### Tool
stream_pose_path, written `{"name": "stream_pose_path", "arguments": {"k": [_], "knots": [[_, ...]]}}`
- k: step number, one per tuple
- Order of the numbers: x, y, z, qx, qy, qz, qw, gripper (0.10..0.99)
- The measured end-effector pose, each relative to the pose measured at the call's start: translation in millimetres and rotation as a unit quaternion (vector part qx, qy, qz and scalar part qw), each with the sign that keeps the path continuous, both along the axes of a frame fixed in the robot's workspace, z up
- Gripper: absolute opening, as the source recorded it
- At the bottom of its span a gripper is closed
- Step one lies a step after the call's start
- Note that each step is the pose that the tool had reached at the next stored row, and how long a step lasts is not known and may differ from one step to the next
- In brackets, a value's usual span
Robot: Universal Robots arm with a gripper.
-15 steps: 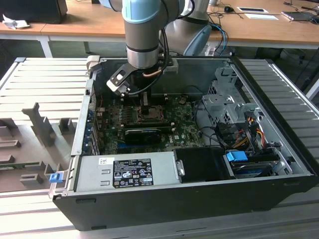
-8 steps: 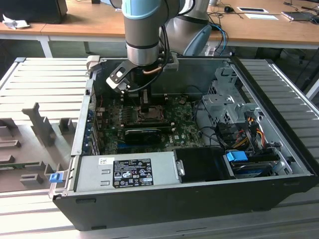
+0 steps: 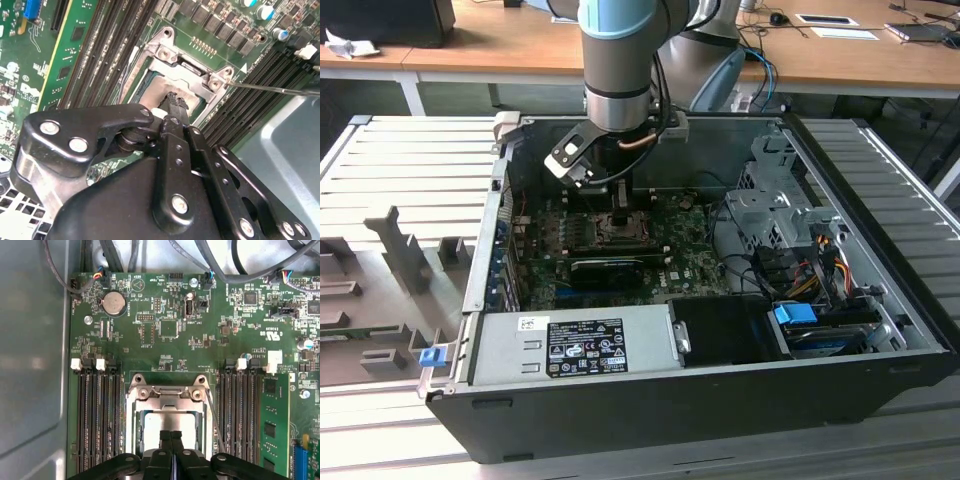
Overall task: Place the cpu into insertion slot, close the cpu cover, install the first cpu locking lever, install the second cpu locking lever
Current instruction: 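Close the cpu cover, then install the first cpu locking lever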
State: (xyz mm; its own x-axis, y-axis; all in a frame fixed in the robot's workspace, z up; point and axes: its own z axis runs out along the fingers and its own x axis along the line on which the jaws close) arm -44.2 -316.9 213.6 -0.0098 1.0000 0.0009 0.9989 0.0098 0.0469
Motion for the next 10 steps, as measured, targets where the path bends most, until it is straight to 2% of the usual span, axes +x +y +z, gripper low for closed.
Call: {"name": "stream_pose_path", "arguments": {"k": [10], "knots": [[2.6, 0.0, 1.5, -0.0001, 0.0002, 0.0, 1.0, 0.106]]}}
